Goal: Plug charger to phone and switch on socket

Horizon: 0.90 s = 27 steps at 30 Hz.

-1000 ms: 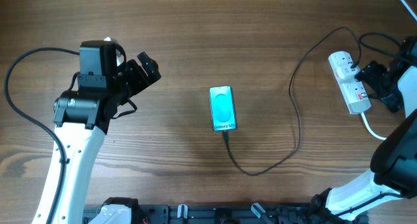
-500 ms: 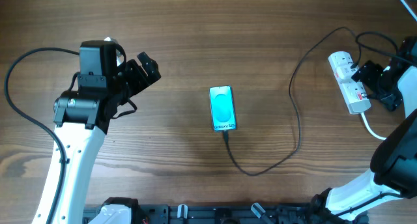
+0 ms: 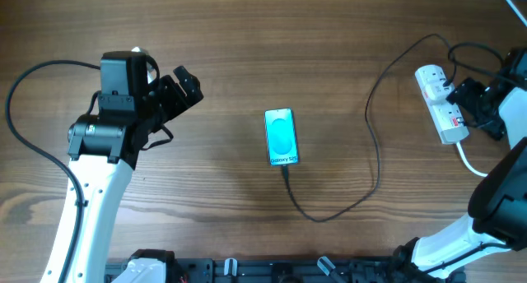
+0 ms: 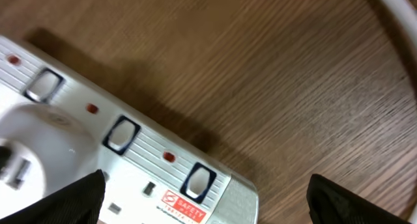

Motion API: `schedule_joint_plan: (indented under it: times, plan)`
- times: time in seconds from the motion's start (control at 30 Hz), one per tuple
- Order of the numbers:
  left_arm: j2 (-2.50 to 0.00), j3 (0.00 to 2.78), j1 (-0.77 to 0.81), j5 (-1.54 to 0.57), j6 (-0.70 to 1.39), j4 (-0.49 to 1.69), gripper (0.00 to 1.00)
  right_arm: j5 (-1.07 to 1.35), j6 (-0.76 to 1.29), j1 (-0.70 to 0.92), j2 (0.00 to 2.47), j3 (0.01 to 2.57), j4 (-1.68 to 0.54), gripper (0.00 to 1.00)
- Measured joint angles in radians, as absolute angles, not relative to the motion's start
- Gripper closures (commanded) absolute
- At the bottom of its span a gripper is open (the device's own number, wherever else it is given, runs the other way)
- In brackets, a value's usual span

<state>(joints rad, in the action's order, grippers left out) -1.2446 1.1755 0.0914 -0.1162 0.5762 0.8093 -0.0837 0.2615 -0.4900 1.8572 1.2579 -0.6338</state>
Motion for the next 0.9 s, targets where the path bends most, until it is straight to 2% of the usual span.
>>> schedule_joint_plan:
  times: [0.37, 0.9]
  plan:
    - [-1.245, 1.176, 0.091, -0.116, 0.576, 0.809, 0.00, -0.091, 0.221, -0.490, 1.865, 1.188, -0.459, 0.00]
    - [-1.245, 1.176, 0.091, -0.117, 0.576, 0.809, 0.00, -0.112, 0.218, -0.490, 1.908, 1.177, -0.382, 0.00]
